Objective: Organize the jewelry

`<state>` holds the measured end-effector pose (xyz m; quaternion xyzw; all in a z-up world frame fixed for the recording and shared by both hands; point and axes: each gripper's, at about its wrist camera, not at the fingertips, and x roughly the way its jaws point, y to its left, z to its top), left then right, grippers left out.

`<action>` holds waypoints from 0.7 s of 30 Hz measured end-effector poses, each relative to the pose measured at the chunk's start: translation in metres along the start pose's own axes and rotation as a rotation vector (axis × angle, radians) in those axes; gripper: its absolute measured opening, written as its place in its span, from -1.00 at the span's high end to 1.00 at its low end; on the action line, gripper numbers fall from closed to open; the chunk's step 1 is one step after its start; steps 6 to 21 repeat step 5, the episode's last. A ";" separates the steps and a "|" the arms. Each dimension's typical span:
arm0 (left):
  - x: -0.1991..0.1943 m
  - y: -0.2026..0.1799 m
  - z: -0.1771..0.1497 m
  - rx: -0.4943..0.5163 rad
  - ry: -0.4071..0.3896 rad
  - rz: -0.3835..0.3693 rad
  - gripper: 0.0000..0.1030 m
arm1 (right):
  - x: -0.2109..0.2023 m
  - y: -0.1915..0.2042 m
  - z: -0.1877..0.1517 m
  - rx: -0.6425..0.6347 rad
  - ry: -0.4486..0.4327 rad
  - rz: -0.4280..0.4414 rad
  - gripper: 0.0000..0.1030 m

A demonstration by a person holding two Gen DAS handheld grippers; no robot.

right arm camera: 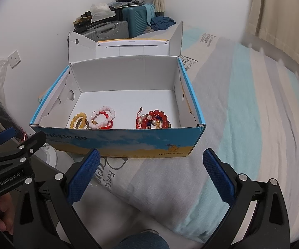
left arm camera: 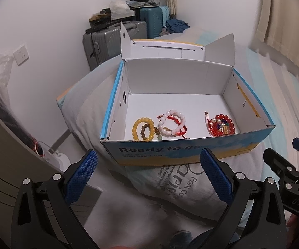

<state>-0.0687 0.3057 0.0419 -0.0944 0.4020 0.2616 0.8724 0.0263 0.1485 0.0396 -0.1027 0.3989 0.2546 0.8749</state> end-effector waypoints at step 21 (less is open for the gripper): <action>0.000 -0.002 -0.001 0.002 0.002 -0.004 -0.89 | 0.001 0.000 -0.001 0.006 -0.002 -0.002 -0.86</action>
